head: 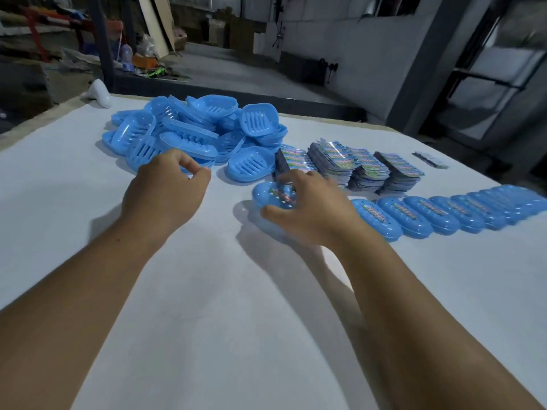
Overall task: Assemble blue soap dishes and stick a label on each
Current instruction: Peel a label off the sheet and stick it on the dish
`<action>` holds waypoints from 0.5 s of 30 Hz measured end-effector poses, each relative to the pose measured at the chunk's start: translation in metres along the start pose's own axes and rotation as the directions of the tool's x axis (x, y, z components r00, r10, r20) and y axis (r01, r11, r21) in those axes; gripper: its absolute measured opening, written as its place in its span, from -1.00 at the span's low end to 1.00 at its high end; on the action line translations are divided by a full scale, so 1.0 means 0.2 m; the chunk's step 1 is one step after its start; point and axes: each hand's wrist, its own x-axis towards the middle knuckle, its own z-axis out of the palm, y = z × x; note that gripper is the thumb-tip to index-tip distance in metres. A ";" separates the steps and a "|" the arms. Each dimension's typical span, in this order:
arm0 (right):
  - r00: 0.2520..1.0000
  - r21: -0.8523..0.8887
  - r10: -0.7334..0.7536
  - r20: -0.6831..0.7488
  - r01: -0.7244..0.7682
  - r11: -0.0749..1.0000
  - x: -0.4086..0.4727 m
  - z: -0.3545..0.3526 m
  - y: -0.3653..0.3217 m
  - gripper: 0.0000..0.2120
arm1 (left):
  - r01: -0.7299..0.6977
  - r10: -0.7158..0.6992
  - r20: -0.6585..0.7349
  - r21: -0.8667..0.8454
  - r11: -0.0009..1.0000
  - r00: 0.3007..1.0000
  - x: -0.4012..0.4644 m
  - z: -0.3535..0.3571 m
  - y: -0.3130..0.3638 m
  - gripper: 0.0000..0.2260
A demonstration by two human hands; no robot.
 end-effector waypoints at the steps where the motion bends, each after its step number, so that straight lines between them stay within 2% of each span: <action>1: 0.998 -0.049 0.056 -0.021 -0.057 0.997 -0.02 -0.02 0.04 -0.35 | -0.001 0.001 -0.002 -0.002 1.000 1.000 0.00 0.00 0.00 -0.82; 6: 0.963 -0.157 0.269 -0.005 -0.267 0.951 -0.14 -0.05 0.20 -0.36 | -0.020 0.020 0.005 0.018 1.000 1.000 -0.01 0.00 0.00 -0.82; 10: 0.943 -0.092 0.333 -0.003 -0.332 0.939 -0.15 -0.06 0.24 -0.43 | -0.066 0.066 -0.028 0.015 0.998 0.997 0.00 0.02 -0.05 -0.78; 15: 0.926 0.019 0.375 -0.035 -0.375 0.927 -0.15 -0.05 0.29 -0.40 | -0.039 0.041 -0.166 0.013 0.999 0.985 0.08 0.13 -0.20 -0.74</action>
